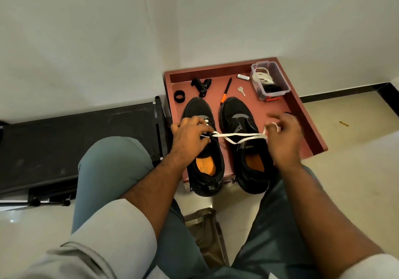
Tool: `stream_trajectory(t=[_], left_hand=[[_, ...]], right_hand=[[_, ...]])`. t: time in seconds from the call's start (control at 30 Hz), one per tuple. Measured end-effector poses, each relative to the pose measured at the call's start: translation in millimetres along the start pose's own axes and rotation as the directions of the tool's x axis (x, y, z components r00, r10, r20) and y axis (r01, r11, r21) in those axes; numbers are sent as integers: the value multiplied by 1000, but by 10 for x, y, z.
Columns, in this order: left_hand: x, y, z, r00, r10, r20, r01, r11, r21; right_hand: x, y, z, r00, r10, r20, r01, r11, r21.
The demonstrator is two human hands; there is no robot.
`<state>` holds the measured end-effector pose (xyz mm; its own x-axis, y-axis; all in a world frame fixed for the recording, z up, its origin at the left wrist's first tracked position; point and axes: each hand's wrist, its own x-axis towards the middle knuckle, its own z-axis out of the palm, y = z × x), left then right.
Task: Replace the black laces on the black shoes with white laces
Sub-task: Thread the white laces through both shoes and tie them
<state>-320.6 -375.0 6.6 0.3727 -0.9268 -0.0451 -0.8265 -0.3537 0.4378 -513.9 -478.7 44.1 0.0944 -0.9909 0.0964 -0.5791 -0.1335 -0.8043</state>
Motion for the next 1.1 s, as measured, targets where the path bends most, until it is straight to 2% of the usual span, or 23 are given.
stream_trajectory(t=[0.03,0.07,0.13,0.17,0.23,0.27,0.3,0.33,0.37,0.4,0.47,0.57,0.67,0.7,0.77,0.8,0.83,0.9,1.03,1.1], left_hand=[[-4,11,3,1000,8,-10,-8,1000,-10],[-7,19,6,1000,13,-14,-14,1000,-19],[-10,19,14,1000,11,-8,-11,1000,-28],[-7,15,13,1000,3,0,-3,1000,-28],[-2,0,6,1000,-9,7,9,1000,-19],[-3,-9,2,1000,-11,8,11,1000,-13],[-6,-14,-1,1000,-12,5,12,1000,-13],[-14,-20,-2,1000,-13,1,13,1000,-19],[-17,-23,-2,1000,-16,-7,16,1000,-23],[-17,-27,-1,1000,-23,-15,23,1000,-21],[-9,-25,3,999,-37,-24,37,999,-10],[6,-20,17,999,-41,-31,41,999,-4],[3,-27,46,999,-29,-22,29,999,-31],[5,-28,52,1000,-22,-13,21,999,-48],[4,-31,53,1000,-7,3,7,997,-77],[6,-35,52,1000,-3,6,3,996,-86],[1,-36,48,1000,-3,11,3,996,-89],[-5,-36,40,1000,-9,18,10,996,-91],[-29,-18,39,1000,-15,13,16,997,-77],[-39,-28,31,1000,-29,2,29,999,-36]], right_hand=[[-43,-28,161,979,-145,145,159,983,-95],[-81,-58,316,924,-238,299,307,929,-208],[-141,-115,556,812,-221,540,481,776,-407],[-144,-136,634,787,-180,590,510,727,-459],[-128,-151,680,800,-192,569,491,754,-436],[-114,-121,644,843,-209,496,421,830,-365],[-83,-105,563,907,-188,377,294,924,-246],[-34,-74,444,963,-107,249,132,987,-87],[13,-56,297,992,-6,122,-2,998,66],[39,-48,131,997,76,17,-77,984,160],[13,0,-172,988,110,-109,-91,981,170],[-137,177,-343,984,100,-150,-78,986,145],[-214,326,-295,981,164,-101,-154,983,101],[-221,317,-255,992,115,-49,-114,993,33],[-233,256,-110,986,-117,116,133,982,-137],[-245,200,4,947,-231,223,276,941,-196],[-264,151,124,896,-293,332,381,893,-239],[-307,25,343,825,-294,482,476,821,-315],[-340,-105,573,785,-287,548,562,701,-439],[-316,-112,528,803,-293,519,546,711,-444]])
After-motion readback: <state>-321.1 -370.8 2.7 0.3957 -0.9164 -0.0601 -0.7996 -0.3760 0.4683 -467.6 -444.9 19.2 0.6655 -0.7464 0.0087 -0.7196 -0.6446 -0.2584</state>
